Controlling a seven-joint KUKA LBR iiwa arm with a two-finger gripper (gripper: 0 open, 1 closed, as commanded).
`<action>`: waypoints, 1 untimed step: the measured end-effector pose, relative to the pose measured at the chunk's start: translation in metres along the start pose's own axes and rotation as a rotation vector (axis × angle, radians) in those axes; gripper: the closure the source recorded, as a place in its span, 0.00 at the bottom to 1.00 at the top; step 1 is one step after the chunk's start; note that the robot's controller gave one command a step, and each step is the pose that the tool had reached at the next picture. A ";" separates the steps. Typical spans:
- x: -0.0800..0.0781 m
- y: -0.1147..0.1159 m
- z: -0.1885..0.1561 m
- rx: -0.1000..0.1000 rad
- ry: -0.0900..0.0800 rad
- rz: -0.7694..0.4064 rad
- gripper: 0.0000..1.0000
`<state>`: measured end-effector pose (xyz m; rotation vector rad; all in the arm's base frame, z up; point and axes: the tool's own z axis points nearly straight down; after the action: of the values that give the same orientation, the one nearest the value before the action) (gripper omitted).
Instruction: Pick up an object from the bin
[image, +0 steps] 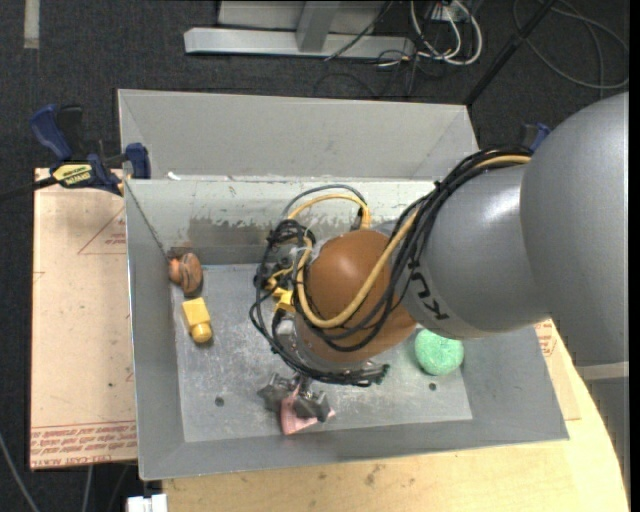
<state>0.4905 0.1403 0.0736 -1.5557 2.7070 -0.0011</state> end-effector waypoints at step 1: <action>0.000 0.000 -0.006 -0.004 0.005 0.005 1.00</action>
Offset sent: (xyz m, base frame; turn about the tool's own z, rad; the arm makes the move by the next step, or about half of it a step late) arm -0.0002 0.0000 0.0544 0.0001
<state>0.4902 0.1401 0.0798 -1.5514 2.7162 0.0001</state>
